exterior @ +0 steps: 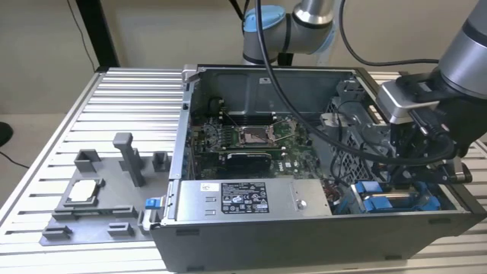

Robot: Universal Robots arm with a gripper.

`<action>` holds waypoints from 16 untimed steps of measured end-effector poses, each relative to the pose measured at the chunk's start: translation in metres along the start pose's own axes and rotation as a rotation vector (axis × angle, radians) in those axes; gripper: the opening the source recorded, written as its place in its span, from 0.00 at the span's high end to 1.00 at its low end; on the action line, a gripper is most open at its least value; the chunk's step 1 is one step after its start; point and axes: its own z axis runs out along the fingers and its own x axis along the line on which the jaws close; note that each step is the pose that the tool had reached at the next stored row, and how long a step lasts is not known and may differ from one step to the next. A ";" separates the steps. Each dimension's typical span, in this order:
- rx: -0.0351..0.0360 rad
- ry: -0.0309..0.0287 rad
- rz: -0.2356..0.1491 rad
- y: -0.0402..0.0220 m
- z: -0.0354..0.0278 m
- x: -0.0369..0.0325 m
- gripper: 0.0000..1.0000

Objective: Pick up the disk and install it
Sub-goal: 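Insert the second disk wire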

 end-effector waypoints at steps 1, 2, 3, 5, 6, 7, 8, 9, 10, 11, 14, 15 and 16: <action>0.0000 0.0000 0.000 0.0001 0.0007 0.0000 1.00; 0.0001 0.0000 0.000 0.0001 0.0013 0.0001 1.00; 0.0001 0.0000 0.000 0.0002 0.0019 0.0001 1.00; 0.0002 -0.0001 0.000 0.0003 0.0031 0.0002 1.00; 0.0002 0.0000 0.000 0.0003 0.0036 0.0002 1.00; 0.0002 0.0000 0.000 0.0004 0.0040 0.0003 1.00; 0.0002 0.0001 0.000 0.0004 0.0044 0.0003 1.00; 0.0002 0.0001 0.000 0.0004 0.0048 0.0003 1.00; 0.0002 0.0000 0.000 0.0005 0.0052 0.0004 1.00; 0.0002 0.0000 0.000 0.0005 0.0056 0.0004 1.00; 0.0005 0.0003 0.000 0.0005 0.0064 0.0005 1.00; 0.0006 0.0002 0.000 0.0005 0.0065 0.0005 1.00; 0.0008 0.0002 0.000 0.0005 0.0066 0.0005 1.00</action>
